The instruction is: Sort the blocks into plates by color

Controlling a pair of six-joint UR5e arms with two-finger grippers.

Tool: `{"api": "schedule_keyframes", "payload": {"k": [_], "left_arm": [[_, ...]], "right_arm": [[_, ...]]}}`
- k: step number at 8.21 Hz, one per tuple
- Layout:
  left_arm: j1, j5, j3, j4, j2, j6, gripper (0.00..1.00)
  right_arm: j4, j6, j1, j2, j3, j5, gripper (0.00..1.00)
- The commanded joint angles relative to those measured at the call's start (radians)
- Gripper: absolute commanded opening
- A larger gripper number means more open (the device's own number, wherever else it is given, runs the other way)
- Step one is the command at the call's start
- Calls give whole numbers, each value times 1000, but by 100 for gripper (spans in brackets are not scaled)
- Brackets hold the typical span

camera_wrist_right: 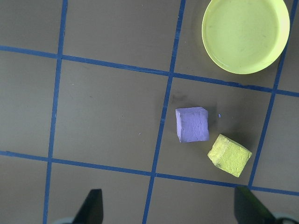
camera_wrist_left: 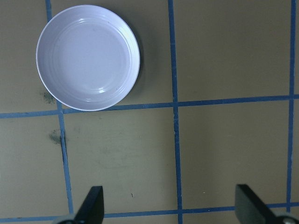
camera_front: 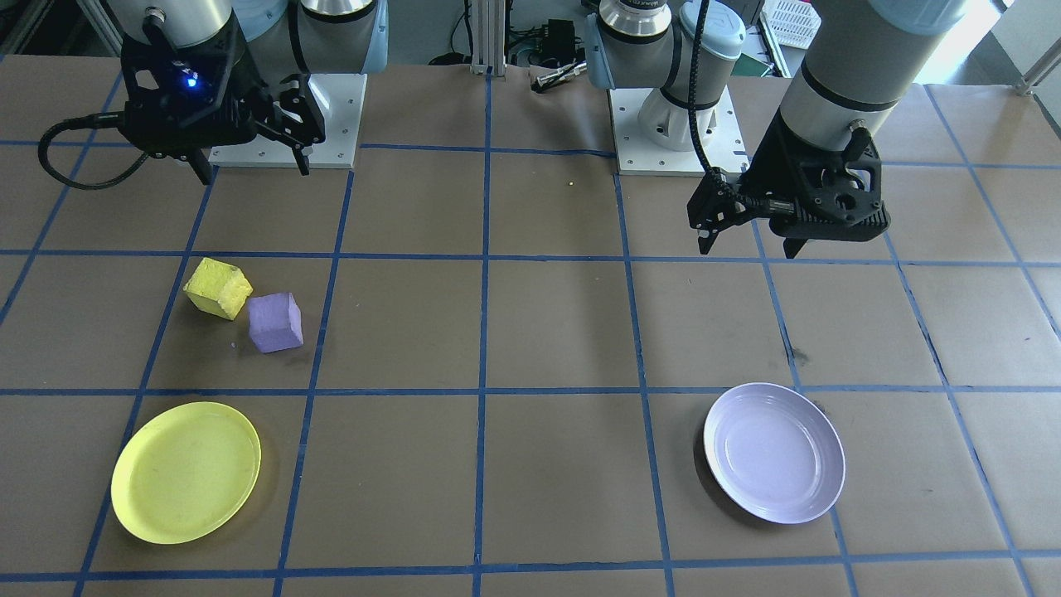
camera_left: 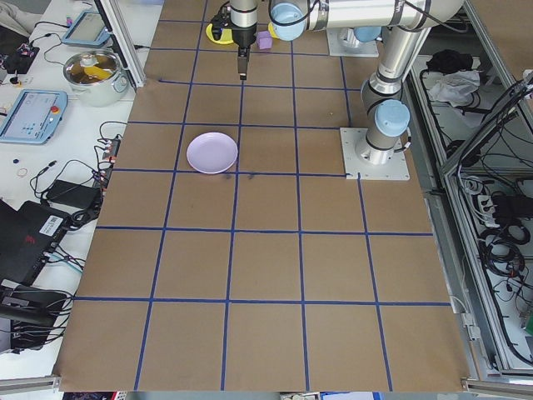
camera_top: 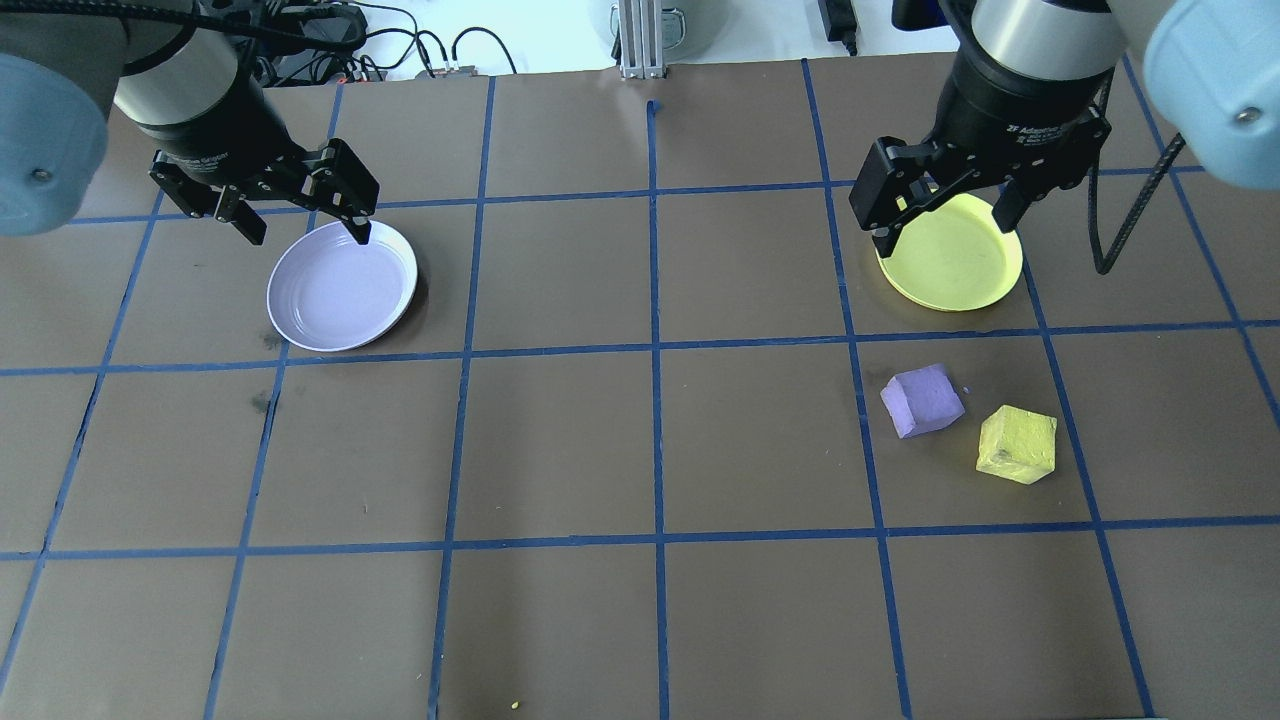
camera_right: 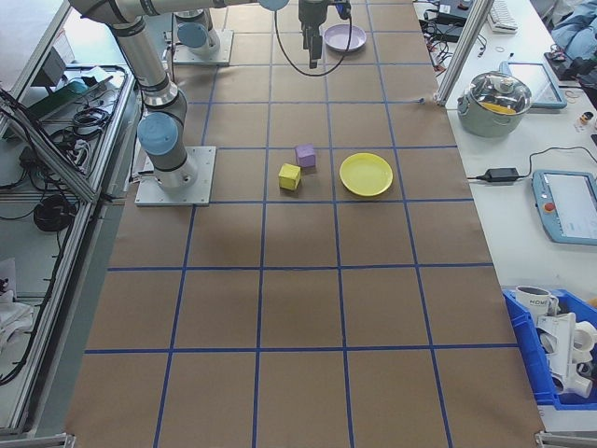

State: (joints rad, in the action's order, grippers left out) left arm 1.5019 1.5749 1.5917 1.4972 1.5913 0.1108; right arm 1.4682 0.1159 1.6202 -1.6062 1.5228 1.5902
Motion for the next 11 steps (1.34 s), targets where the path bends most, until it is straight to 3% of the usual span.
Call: {"api": "schedule_keyframes", "payload": {"k": [1, 5, 7, 10, 11], "left_arm": [[0, 1, 1, 0, 3, 0, 100], [0, 17, 8, 2, 3, 0, 100], [0, 17, 11, 0, 1, 0, 100], [0, 17, 11, 0, 3, 1, 100], [-2, 17, 11, 0, 3, 1, 100]], "right_arm": [[8, -4, -2, -8, 0, 5, 100], [12, 18, -14, -5, 46, 17, 100], [20, 24, -150, -9, 174, 40, 100], [320, 54, -291, 6, 487, 62, 100], [405, 68, -315, 47, 563, 68, 100]]}}
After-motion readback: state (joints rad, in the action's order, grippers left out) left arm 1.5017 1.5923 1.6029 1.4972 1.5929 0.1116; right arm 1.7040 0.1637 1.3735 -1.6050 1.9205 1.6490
